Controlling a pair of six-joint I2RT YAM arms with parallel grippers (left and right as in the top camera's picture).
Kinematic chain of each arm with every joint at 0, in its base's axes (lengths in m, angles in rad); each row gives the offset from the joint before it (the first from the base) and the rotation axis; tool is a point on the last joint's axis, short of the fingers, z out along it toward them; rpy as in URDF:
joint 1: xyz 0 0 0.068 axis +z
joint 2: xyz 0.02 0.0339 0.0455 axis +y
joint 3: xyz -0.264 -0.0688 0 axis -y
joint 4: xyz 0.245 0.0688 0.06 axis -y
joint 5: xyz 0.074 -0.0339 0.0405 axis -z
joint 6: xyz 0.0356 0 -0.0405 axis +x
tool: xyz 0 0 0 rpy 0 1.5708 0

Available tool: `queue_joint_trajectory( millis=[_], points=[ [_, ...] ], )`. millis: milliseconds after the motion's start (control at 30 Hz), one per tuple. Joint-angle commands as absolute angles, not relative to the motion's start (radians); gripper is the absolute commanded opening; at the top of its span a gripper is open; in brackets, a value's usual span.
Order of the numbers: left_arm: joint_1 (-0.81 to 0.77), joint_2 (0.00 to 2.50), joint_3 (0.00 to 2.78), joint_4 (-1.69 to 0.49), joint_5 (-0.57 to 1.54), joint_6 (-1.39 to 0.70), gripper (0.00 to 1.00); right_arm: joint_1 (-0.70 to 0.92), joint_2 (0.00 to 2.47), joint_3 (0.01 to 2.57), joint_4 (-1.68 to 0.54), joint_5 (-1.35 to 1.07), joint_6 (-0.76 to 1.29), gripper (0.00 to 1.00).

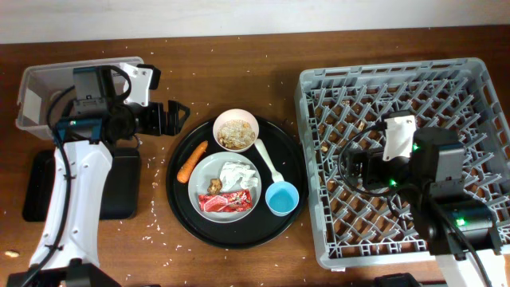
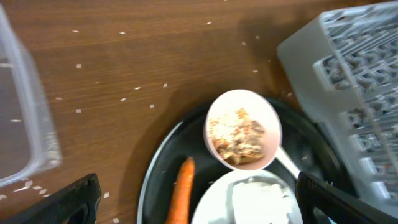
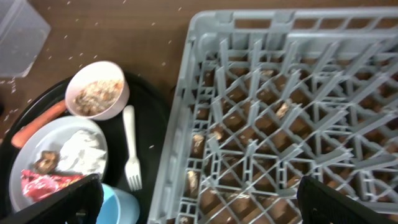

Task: Sort waste into correct bins and load items into the dishwasher rack
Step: 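Reach the left gripper to the pink bowl and grasp its rim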

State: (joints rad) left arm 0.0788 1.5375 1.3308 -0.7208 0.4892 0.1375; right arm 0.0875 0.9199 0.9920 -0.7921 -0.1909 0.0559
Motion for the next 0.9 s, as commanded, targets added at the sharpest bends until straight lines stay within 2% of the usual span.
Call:
queue_joint_trajectory(
  millis=[0, 100, 167, 267, 433, 500, 533, 567, 700, 867],
  points=[
    [0.036, 1.565, 1.340, -0.702, 0.524, 0.096, 0.99, 0.084, 0.918, 1.011, -0.797, -0.241, 0.060, 0.98],
    [-0.137, 1.594, 1.349, -0.685, 0.244, 0.017, 0.99, 0.084, 0.916, 1.011, -0.798, -0.240, 0.060, 0.98],
    [-0.230, 1.633, 1.386, -0.686, 0.131, 0.010, 0.99, 0.084, 0.916, 1.011, -0.804, -0.240, 0.060, 0.98],
    [-0.322, 1.718, 1.496, -0.736, 0.052, 0.002, 0.99, 0.084, 0.916, 1.011, -0.817, -0.240, 0.060, 0.99],
    [-0.409, 1.991, 1.848, -0.974, 0.037, 0.018, 0.98, 0.084, 0.916, 1.011, -0.842, -0.240, 0.060, 0.98],
    [-0.441, 2.085, 1.930, -1.016, 0.037, 0.055, 0.89, 0.084, 0.916, 1.011, -0.852, -0.240, 0.059, 0.99],
    [-0.466, 2.126, 1.946, -1.019, 0.036, 0.062, 0.75, 0.084, 0.916, 1.011, -0.859, -0.239, 0.059, 1.00],
    [-0.484, 2.149, 1.946, -1.015, 0.036, 0.072, 0.66, 0.084, 0.916, 1.011, -0.864, -0.240, 0.059, 0.98],
    [-0.542, 2.222, 1.946, -1.011, -0.054, 0.080, 0.56, 0.084, 0.916, 1.011, -0.877, -0.232, 0.059, 0.93],
    [-0.572, 2.262, 1.946, -1.000, -0.070, 0.020, 0.34, 0.084, 0.916, 1.011, -0.877, -0.232, 0.059, 0.93]
  ],
)
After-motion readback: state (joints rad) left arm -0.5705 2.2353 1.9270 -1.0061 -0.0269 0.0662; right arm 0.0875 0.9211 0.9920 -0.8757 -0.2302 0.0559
